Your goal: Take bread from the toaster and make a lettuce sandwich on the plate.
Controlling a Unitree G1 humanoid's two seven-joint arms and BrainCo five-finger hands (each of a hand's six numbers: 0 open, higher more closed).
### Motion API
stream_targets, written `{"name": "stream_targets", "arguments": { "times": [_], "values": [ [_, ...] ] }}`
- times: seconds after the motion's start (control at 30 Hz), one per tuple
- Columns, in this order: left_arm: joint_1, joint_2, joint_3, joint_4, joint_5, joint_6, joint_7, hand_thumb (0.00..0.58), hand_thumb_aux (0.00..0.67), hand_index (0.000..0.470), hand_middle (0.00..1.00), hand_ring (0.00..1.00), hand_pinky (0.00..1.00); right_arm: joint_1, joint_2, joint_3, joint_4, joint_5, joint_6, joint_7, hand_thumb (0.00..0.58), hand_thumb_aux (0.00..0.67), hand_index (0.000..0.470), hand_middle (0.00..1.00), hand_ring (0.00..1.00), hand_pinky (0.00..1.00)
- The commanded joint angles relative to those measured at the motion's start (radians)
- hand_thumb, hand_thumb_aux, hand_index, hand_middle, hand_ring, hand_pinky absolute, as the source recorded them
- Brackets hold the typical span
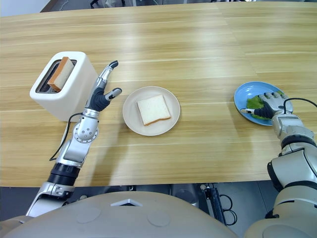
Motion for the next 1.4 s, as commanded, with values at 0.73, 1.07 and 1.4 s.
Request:
{"name": "stream_targets", "arguments": {
  "times": [0.73, 1.07, 1.4],
  "values": [
    [0.014, -0.002, -0.004, 0.006, 0.014, 0.014, -0.014, 0.000, 0.000, 0.000, 0.00, 0.00, 0.00, -0.009, -0.067, -0.015, 0.001, 0.099, 0.000, 0.026, 0.000, 0.000, 0.000, 0.00, 0.00, 0.00],
    [0.032, 0.003, -0.002, -0.016, 0.017, 0.025, -0.022, 0.000, 0.000, 0.000, 0.00, 0.00, 0.00, 0.017, -0.036, 0.037, 0.024, 0.074, 0.034, 0.072, 0.562, 0.552, 0.379, 0.00, 0.00, 0.00],
    [0.041, 0.004, 0.001, -0.024, 0.020, 0.031, -0.029, 0.000, 0.000, 0.000, 0.00, 0.00, 0.00, 0.027, -0.030, 0.044, 0.025, 0.081, 0.036, 0.084, 0.580, 0.670, 0.460, 0.00, 0.00, 0.00]
  ]
}}
